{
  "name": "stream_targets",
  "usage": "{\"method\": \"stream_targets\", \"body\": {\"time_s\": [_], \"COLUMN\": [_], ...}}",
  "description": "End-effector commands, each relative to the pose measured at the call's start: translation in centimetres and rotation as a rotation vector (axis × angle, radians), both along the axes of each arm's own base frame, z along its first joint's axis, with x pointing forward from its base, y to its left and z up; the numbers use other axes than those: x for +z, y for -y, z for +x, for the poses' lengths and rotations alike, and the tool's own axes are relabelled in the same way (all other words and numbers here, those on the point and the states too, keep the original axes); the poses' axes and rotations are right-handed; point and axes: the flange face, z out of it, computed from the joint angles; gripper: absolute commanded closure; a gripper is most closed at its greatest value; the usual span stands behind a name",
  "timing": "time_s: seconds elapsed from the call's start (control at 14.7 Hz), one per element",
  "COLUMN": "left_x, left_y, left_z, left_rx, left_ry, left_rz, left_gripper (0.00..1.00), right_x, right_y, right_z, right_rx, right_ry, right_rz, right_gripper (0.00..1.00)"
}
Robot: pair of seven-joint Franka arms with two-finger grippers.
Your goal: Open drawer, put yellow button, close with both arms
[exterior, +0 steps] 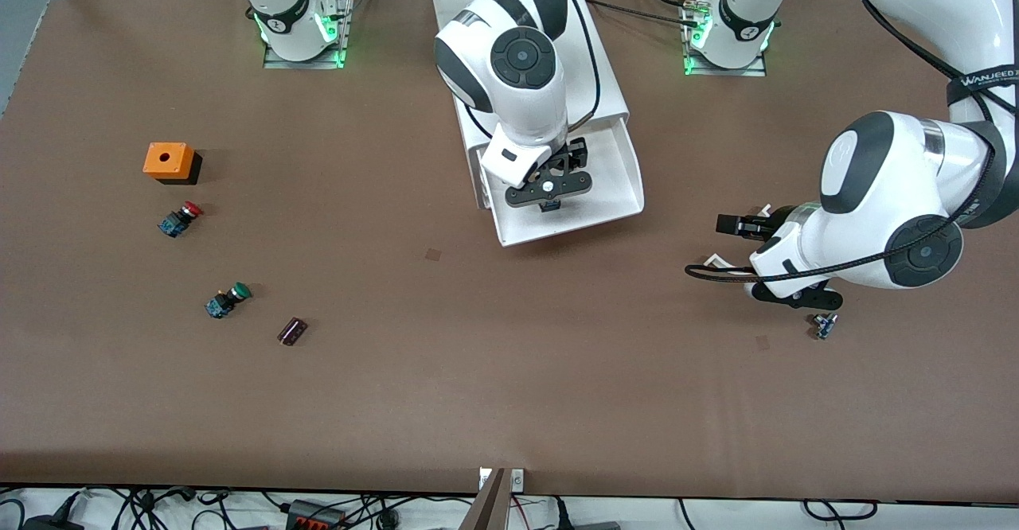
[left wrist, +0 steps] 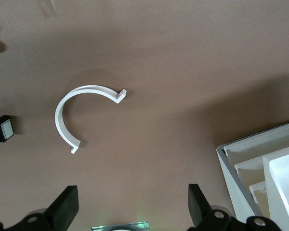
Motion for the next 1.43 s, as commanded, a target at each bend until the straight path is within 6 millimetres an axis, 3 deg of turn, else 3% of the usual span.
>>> {"method": "stream_targets", "body": {"time_s": [0.0, 0.14, 0.34, 0.61, 0.75, 0.88, 1.02, 1.09, 1.36], "left_x": [0.5, 0.7, 0.0, -1.9, -3.2, -3.8, -5.4, -6.0, -7.3], "left_y": [0.8, 1.9, 5.5, 12.9, 16.9, 19.6, 21.9, 22.7, 24.5], "left_z": [0.5, 1.1, 1.1, 0.0, -0.5, -0.9, -2.0, -2.6, -4.7], "left_rx": [0.034, 0.123, 0.213, 0.338, 0.379, 0.384, 0.386, 0.395, 0.382], "left_ry": [0.028, 0.082, 0.127, 0.204, 0.248, 0.285, 0.307, 0.310, 0.291], "left_rz": [0.030, 0.047, 0.054, 0.074, 0.067, 0.045, 0.044, 0.047, 0.065], "left_gripper": [0.00, 0.00, 0.00, 0.00, 0.00, 0.00, 0.00, 0.00, 0.00], "right_x": [4.8, 7.1, 8.8, 8.7, 9.0, 9.0, 9.0, 9.1, 10.5], "right_y": [2.3, 6.6, 15.7, 29.6, 36.0, 41.5, 44.3, 44.8, 49.2], "right_z": [1.9, 5.0, 11.1, 17.5, 19.6, 21.0, 21.6, 21.6, 21.2], "right_rx": [-0.064, -0.124, -0.183, -0.111, -0.144, -0.176, -0.196, -0.201, -0.253], "right_ry": [0.030, 0.046, 0.072, 0.071, 0.077, 0.077, 0.079, 0.079, 0.054], "right_rz": [0.044, 0.045, 0.014, -0.053, -0.055, -0.048, -0.055, -0.064, -0.072], "right_gripper": [0.00, 0.00, 0.00, 0.00, 0.00, 0.00, 0.00, 0.00, 0.00]}}
